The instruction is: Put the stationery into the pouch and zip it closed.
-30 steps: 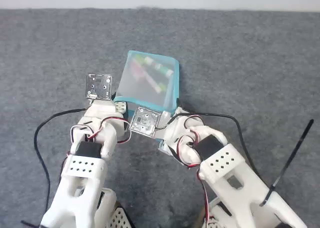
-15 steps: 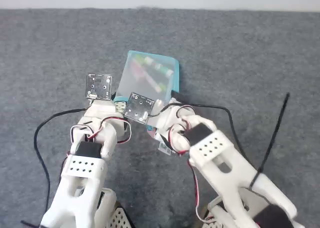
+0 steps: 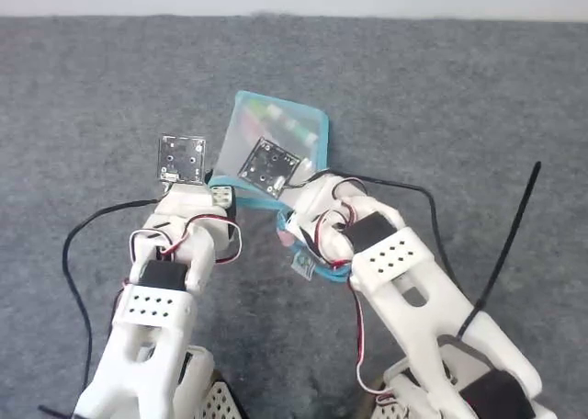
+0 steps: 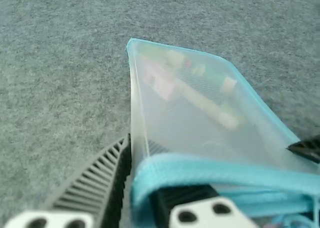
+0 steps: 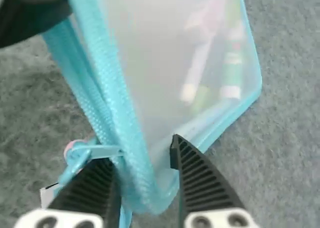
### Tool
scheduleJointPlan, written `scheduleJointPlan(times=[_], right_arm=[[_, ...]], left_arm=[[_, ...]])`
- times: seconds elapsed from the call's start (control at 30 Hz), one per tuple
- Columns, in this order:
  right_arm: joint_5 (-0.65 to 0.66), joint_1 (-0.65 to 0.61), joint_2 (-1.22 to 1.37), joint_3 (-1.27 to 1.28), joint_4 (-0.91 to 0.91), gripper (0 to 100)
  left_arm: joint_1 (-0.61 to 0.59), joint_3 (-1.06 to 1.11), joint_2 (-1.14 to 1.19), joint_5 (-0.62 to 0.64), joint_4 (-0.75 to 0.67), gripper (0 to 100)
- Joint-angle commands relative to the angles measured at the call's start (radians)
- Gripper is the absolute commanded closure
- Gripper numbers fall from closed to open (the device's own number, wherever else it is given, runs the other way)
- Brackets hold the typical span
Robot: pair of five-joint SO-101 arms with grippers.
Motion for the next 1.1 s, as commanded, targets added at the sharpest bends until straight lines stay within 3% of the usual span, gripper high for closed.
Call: scheduleJointPlan(times=[0.0, 0.17, 0.4, 0.57, 0.8, 1.07], right_arm=[[-0.071, 0.051, 0.001, -0.031, -0.008, 99.2], [-0.140, 0.116, 0.001, -0.018, -0.008, 99.2], [-0.247, 0.165, 0.001, -0.018, -0.008, 99.3], [-0.261, 0.163, 0.001, -0.043, 0.013, 99.3], [-0.284, 0.113, -0.010, -0.193, 0.191, 99.3], [-0.279, 0.087, -0.012, -0.190, 0.216, 99.3]], left_arm=[[0.049, -0.044, -0.055, -0.043, 0.017, 95], [0.081, -0.076, -0.129, -0.072, 0.147, 88], [0.081, -0.065, -0.509, -0.074, 0.396, 88], [0.087, 0.002, -0.651, -0.115, 0.404, 88], [0.238, 0.021, -0.511, -0.120, 0.339, 87], [0.324, -0.018, -0.140, -0.121, 0.160, 82]])
